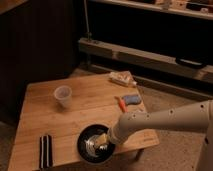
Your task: Drag the ceramic bowl in a circle
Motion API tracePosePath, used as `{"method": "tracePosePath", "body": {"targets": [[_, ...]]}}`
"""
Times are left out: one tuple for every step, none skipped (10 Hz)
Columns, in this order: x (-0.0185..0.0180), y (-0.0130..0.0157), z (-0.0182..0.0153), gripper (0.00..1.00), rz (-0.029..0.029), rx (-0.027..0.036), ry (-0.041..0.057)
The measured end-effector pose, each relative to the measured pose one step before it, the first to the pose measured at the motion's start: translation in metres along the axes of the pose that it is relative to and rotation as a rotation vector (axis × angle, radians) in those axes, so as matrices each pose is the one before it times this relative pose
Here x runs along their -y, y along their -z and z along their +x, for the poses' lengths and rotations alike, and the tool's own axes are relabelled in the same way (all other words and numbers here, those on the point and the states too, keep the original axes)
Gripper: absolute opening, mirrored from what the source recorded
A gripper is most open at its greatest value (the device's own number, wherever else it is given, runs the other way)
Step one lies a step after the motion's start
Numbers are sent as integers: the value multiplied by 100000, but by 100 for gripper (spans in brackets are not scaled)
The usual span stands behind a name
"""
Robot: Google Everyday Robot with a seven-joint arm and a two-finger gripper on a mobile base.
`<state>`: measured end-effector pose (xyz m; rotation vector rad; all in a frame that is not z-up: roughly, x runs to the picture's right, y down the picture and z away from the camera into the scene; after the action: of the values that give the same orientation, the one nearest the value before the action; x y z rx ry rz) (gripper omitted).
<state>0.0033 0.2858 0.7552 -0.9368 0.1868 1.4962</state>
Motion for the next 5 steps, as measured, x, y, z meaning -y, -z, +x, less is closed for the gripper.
{"method": "tracePosePath", "body": {"targets": [[57,182,9,36,-42,85,-75],[-182,1,37,20,-31,-442,278],[-8,-3,-81,11,103,175,-1],[-267,-426,-235,3,1789,-597,271],[-941,-613,-753,0,3751,-705,731]]}}
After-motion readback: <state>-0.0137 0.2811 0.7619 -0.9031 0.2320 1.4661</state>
